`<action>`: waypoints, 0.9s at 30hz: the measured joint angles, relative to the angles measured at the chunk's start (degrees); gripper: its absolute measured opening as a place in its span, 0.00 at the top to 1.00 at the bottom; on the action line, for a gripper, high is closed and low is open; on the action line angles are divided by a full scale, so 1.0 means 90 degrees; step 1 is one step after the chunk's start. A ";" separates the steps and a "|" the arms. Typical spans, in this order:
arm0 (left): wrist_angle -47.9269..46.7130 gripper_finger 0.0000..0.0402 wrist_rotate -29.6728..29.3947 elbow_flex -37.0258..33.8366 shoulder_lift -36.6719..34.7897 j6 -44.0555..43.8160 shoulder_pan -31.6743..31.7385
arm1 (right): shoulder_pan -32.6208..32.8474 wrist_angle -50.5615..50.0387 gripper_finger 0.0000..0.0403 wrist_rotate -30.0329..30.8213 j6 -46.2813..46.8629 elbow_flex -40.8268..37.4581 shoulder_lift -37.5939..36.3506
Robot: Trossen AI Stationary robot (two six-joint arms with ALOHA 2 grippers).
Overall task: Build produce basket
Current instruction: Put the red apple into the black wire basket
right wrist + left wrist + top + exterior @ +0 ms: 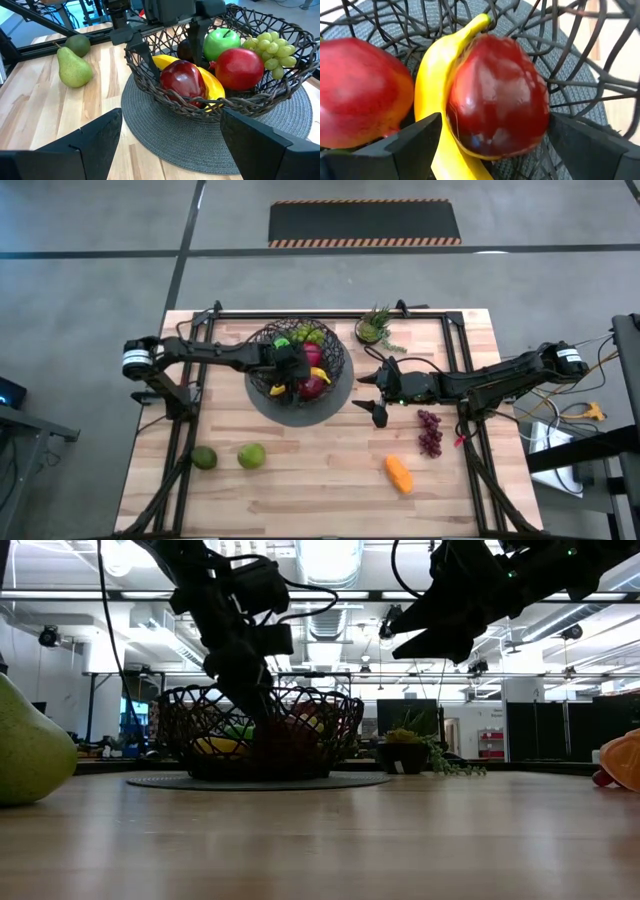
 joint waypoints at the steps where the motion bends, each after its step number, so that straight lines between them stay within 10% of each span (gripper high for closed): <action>1: 0.0014 0.13 0.0001 -0.0022 0.0000 -0.0003 0.0000 | 0.0000 0.0001 0.21 0.0000 0.0001 0.0000 -0.0001; 27: -0.0064 0.36 -0.0099 0.0210 -0.0121 0.0005 0.0005 | 0.0000 0.0007 0.20 0.0002 0.0004 0.0000 0.0000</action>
